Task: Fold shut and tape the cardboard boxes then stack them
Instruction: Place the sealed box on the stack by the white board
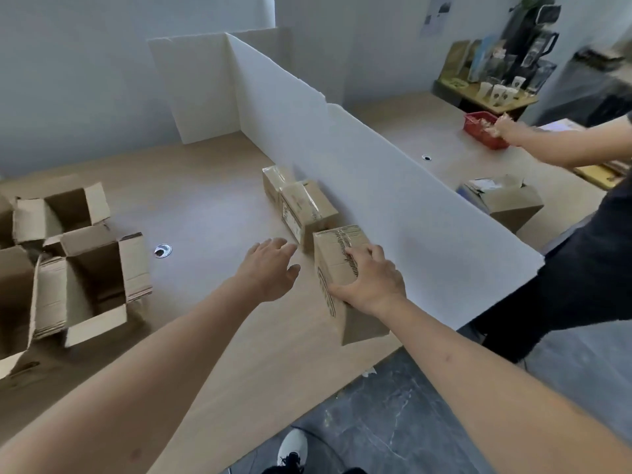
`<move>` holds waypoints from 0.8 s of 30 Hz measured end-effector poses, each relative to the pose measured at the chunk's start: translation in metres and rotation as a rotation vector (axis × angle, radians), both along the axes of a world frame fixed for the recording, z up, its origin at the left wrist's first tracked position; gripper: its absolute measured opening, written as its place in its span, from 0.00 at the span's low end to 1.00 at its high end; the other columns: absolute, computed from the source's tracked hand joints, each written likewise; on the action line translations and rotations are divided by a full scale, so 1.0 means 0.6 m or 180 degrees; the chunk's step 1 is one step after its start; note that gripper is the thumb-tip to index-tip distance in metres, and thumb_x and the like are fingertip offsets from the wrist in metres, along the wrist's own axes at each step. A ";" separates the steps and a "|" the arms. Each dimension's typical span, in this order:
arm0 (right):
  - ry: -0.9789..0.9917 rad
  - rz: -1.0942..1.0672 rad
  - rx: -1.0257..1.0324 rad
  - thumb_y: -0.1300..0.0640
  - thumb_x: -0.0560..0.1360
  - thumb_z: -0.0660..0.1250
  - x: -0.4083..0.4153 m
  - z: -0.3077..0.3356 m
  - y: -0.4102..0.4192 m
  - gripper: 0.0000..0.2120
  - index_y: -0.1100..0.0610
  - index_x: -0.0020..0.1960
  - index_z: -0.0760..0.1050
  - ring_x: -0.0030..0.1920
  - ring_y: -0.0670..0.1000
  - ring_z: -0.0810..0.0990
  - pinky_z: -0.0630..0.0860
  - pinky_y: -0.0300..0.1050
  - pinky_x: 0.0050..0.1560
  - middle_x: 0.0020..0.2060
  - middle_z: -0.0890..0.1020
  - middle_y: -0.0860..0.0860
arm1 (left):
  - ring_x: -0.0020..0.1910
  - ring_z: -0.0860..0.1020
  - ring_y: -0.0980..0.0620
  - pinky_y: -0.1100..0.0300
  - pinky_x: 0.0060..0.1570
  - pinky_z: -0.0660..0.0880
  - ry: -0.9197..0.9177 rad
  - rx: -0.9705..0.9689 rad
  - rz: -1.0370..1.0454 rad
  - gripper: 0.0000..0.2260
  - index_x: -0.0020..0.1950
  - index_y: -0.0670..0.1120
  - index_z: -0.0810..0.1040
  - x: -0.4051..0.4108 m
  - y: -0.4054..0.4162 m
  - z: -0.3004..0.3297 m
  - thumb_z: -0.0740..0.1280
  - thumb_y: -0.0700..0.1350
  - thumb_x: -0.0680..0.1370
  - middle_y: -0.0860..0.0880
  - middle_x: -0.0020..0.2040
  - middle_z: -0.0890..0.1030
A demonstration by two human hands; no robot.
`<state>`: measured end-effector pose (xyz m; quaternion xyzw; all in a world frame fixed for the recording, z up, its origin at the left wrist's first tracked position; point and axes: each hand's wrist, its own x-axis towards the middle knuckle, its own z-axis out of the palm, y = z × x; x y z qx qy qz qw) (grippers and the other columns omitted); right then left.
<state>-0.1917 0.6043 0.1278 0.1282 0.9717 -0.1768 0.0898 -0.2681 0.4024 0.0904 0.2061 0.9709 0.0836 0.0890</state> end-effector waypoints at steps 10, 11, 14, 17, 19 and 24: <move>-0.0223 0.0300 -0.0016 0.28 0.63 0.68 -0.135 -0.107 0.084 0.46 0.40 0.77 0.61 0.71 0.59 0.68 0.68 0.55 0.71 0.75 0.61 0.51 | 0.75 0.67 0.45 0.49 0.74 0.63 -0.0360 -0.0093 0.0310 0.23 0.79 0.49 0.66 -0.089 0.081 -0.067 0.59 0.54 0.84 0.47 0.77 0.67; -0.0230 0.0375 -0.0001 0.27 0.64 0.67 -0.150 -0.120 0.093 0.45 0.41 0.77 0.60 0.71 0.59 0.68 0.68 0.56 0.71 0.75 0.61 0.51 | 0.75 0.67 0.45 0.49 0.74 0.63 -0.0375 -0.0087 0.0388 0.23 0.78 0.49 0.66 -0.096 0.092 -0.075 0.59 0.54 0.84 0.47 0.77 0.67; -0.0266 0.0539 0.0016 0.28 0.65 0.68 -0.188 -0.156 0.116 0.45 0.41 0.78 0.58 0.73 0.60 0.65 0.65 0.56 0.73 0.78 0.57 0.51 | 0.74 0.68 0.44 0.49 0.73 0.64 -0.0409 -0.0063 0.0662 0.23 0.78 0.49 0.66 -0.112 0.118 -0.095 0.60 0.53 0.84 0.47 0.77 0.67; -0.0248 0.0727 0.0035 0.30 0.67 0.68 -0.217 -0.194 0.139 0.45 0.41 0.79 0.57 0.76 0.60 0.60 0.62 0.57 0.74 0.80 0.54 0.51 | 0.74 0.68 0.44 0.50 0.72 0.64 -0.0455 -0.0033 0.0922 0.23 0.78 0.49 0.67 -0.124 0.144 -0.120 0.61 0.53 0.84 0.47 0.77 0.68; -0.0274 0.0822 0.0073 0.29 0.69 0.68 -0.226 -0.216 0.149 0.44 0.42 0.79 0.57 0.78 0.62 0.56 0.60 0.59 0.75 0.80 0.52 0.51 | 0.73 0.69 0.44 0.49 0.71 0.65 -0.0489 -0.0013 0.1029 0.22 0.77 0.48 0.68 -0.127 0.157 -0.136 0.61 0.52 0.83 0.47 0.76 0.68; -0.0282 0.1065 0.0231 0.27 0.72 0.66 -0.236 -0.260 0.165 0.45 0.45 0.81 0.53 0.82 0.60 0.45 0.51 0.56 0.81 0.82 0.48 0.54 | 0.72 0.70 0.43 0.50 0.70 0.66 -0.0658 0.0027 0.1154 0.22 0.76 0.48 0.69 -0.124 0.181 -0.163 0.62 0.52 0.83 0.46 0.76 0.69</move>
